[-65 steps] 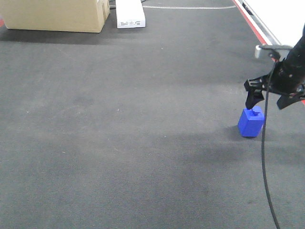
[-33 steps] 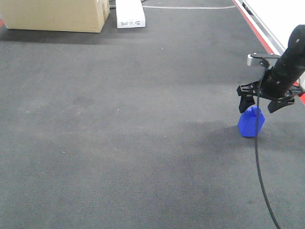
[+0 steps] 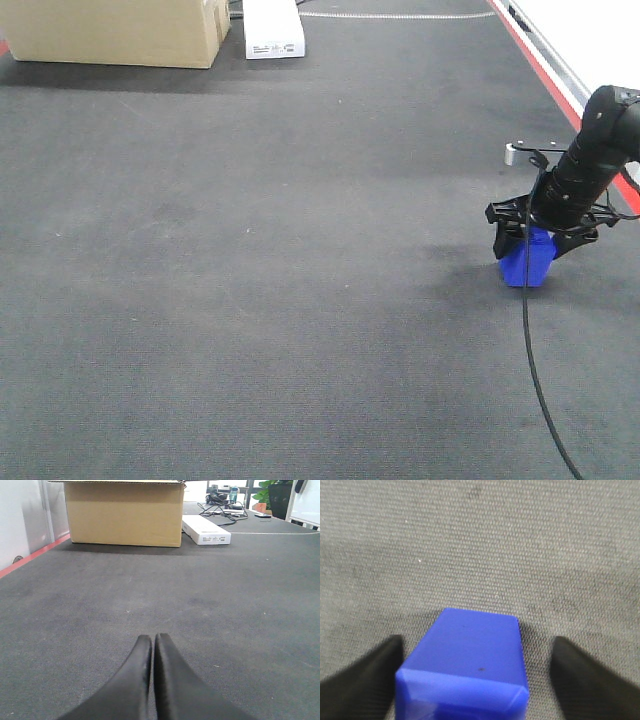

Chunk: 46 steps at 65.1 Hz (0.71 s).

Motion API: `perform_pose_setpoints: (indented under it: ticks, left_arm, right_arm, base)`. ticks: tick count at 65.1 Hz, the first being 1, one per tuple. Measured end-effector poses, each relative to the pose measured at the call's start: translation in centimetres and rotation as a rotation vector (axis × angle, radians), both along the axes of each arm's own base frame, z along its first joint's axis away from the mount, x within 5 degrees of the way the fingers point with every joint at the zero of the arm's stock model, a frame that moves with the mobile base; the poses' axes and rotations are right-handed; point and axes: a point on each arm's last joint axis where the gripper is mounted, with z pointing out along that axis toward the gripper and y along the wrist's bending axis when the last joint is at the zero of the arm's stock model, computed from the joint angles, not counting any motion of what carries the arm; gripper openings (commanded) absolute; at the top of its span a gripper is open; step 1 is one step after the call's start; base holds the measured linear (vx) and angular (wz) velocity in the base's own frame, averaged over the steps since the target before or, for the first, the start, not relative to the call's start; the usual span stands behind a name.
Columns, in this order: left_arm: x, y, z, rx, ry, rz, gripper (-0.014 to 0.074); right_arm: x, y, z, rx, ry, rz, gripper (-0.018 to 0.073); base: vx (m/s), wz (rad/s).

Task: Pour parts from conveyor to right shelf
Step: 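Lower the open right gripper over the blue block and close it, then lift the blue block off the belt with the right gripper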

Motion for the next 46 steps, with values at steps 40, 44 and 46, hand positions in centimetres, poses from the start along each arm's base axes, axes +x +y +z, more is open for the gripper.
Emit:
perform_pose_setpoints:
  ticks: [40, 44, 46]
  left_arm:
    - [0.0, 0.0, 0.0, 0.000, 0.000, 0.000, -0.0006]
    - [0.0, 0.0, 0.0, 0.000, 0.000, 0.000, -0.0006]
    - [0.0, 0.0, 0.0, 0.000, 0.000, 0.000, -0.0006]
  right_arm:
    - [-2.4, 0.4, 9.3, 0.002, -0.188, 0.015, -0.0009]
    - [-3.7, 0.8, 12.4, 0.023, -0.267, 0.034, -0.0009]
    - [-4.5, 1.1, 13.7, 0.036, -0.301, 0.044, -0.0008]
  base:
    - [0.00, 0.00]
    - [0.00, 0.00]
    - [0.00, 0.00]
